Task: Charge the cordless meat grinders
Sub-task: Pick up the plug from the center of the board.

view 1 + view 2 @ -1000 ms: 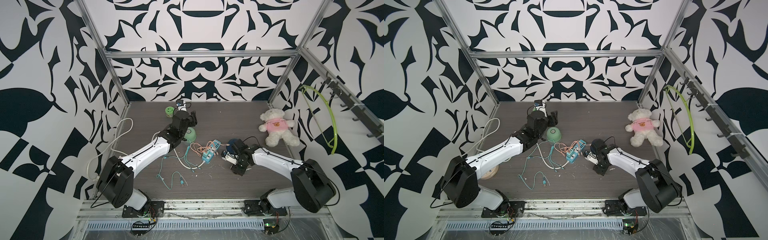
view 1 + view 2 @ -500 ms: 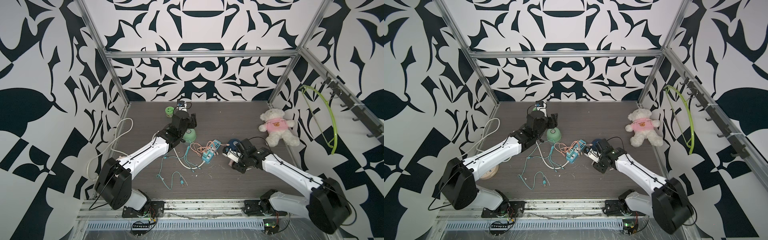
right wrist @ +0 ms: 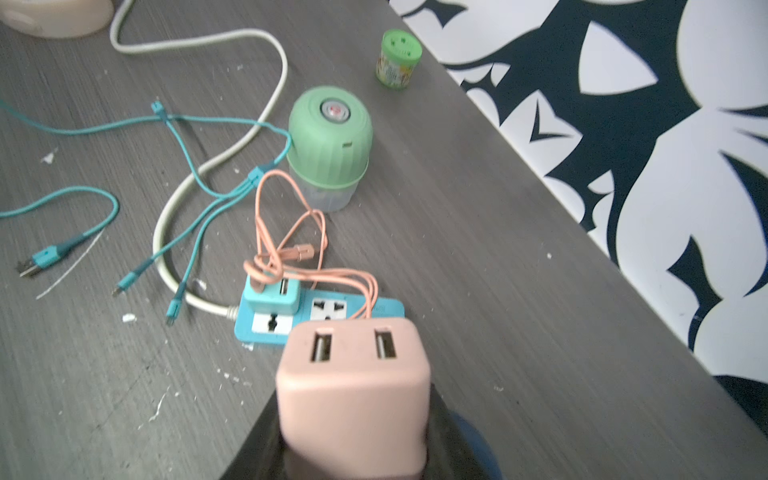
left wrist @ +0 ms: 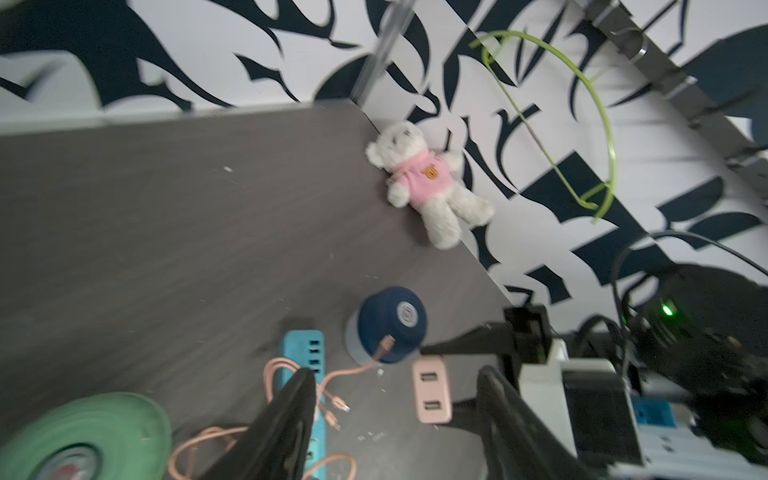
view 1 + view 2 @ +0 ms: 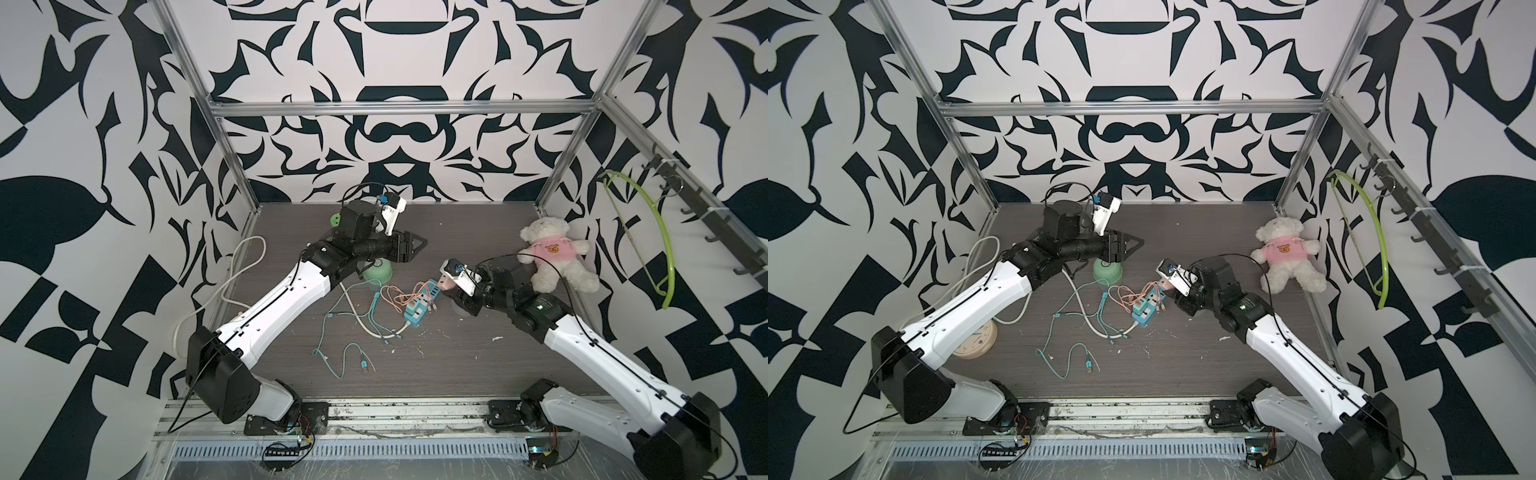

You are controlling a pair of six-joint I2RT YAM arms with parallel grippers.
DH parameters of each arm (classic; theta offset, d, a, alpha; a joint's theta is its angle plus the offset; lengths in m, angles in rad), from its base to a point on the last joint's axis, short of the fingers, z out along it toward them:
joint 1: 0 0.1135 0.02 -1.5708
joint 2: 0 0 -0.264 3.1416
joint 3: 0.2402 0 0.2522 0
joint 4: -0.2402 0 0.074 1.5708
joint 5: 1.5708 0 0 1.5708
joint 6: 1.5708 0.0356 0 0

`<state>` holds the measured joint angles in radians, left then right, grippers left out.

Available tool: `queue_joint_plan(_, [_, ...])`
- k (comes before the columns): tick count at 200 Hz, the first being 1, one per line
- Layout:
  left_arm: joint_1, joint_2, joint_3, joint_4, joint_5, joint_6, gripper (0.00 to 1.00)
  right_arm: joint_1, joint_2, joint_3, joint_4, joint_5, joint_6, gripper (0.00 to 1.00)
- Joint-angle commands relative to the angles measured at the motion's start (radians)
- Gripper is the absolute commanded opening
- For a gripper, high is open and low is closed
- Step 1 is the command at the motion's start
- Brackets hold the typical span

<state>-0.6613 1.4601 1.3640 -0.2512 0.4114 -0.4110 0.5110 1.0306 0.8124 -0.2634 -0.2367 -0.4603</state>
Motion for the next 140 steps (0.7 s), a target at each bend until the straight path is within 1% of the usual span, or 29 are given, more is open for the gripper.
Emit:
queue_joint_plan(1, [0.006, 0.049, 0.018, -0.065, 0.208, -0.042, 0.64, 0.004, 0.005, 0.067, 0.122, -0.048, -0.001, 0.0])
queue_joint_plan(27, [0.006, 0.093, 0.04, -0.067, 0.293, -0.071, 0.64, 0.006, 0.016, 0.088, 0.142, -0.058, 0.006, 0.0])
queue_joint_plan(49, [0.006, 0.119, 0.061, -0.088, 0.322, -0.066, 0.68, 0.007, 0.022, 0.096, 0.16, -0.059, 0.005, 0.0])
queue_joint_plan(68, [0.007, 0.141, 0.077, -0.098, 0.338, -0.066, 0.68, 0.01, 0.028, 0.103, 0.168, -0.061, 0.003, 0.0])
queue_joint_plan(105, [0.008, 0.181, 0.117, -0.124, 0.348, -0.066, 0.59, 0.018, 0.036, 0.113, 0.172, -0.046, -0.006, 0.0])
queue_joint_plan(140, [0.007, 0.211, 0.149, -0.149, 0.337, -0.069, 0.53, 0.024, 0.053, 0.124, 0.176, -0.032, -0.005, 0.0])
